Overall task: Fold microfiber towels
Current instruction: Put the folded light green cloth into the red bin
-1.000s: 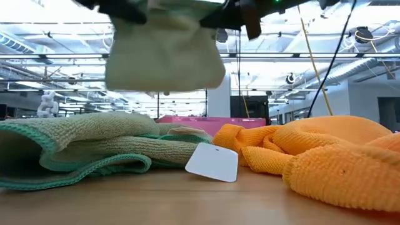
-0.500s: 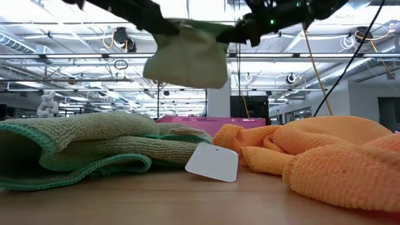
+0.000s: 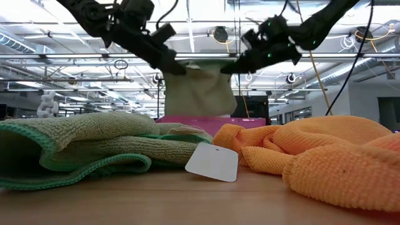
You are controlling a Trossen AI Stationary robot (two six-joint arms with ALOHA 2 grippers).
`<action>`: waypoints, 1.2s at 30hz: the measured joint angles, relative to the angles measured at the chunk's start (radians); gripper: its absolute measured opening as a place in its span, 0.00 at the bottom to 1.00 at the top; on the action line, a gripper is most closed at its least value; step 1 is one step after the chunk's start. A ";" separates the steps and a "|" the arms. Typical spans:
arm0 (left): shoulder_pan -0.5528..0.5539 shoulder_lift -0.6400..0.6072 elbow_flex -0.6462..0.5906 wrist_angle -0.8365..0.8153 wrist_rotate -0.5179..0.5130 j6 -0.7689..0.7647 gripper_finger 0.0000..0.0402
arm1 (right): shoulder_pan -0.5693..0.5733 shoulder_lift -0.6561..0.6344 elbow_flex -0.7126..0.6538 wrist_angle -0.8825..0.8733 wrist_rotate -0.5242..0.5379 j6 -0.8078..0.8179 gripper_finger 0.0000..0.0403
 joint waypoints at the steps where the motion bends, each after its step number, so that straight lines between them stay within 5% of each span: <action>1: 0.003 0.009 0.000 0.003 -0.003 -0.005 0.03 | -0.002 0.017 0.000 0.003 0.000 0.004 0.01; 20: -0.084 0.116 0.000 -0.065 -0.001 -0.130 0.04 | 0.001 0.040 -0.098 -0.038 -0.006 0.019 0.01; 36: -0.137 0.114 0.000 -0.081 0.209 -0.369 0.02 | 0.020 0.032 -0.100 -0.288 -0.117 0.085 0.01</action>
